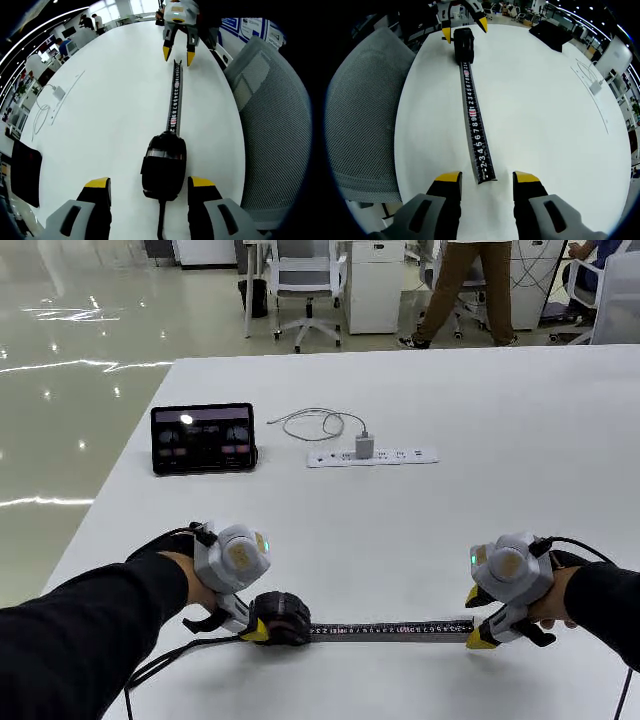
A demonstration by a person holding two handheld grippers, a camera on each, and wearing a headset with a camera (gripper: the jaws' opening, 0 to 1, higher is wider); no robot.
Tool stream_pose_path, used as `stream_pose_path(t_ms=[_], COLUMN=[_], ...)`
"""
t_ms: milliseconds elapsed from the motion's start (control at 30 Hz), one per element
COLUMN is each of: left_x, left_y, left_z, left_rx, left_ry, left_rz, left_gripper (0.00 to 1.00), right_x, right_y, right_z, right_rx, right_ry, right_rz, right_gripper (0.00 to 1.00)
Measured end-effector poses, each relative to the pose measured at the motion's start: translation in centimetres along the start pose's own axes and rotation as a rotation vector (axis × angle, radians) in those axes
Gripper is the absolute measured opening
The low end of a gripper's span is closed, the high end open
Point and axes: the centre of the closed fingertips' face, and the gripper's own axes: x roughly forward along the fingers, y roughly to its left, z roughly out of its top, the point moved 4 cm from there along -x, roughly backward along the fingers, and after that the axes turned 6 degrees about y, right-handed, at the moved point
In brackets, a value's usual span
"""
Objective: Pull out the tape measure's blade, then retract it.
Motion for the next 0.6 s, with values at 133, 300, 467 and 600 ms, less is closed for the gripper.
stream_pose_path(t_ms=[133,300,467,600], left_x=[0.0,0.0,-0.3,-0.6], left_y=[-0.2,-0.3,0.6,-0.4], left_z=[0.2,0.0,-1.3,-2.3], left_rx=[-0.078,-0.231,-0.361,-0.468], left_ry=[-0.031,-0.117,-0.173,-0.215], left_rz=[-0.018,-0.002,0.104,0.076], left_gripper=[0.62,0.78,1.00,1.00], right_x=[-0.2,-0.6,-0.8,-1.0], right_y=[-0.3,-0.6,0.4,1.0], right_z=[0.1,0.2,-0.6,-1.4], right_rx=[0.047,0.132,0.212,0.241], right_ry=[-0.024,-0.094,-0.145,-0.164], right_rz=[-0.025,-0.082,-0.073,-0.096], right_gripper=[0.40,0.47,0.54,0.61])
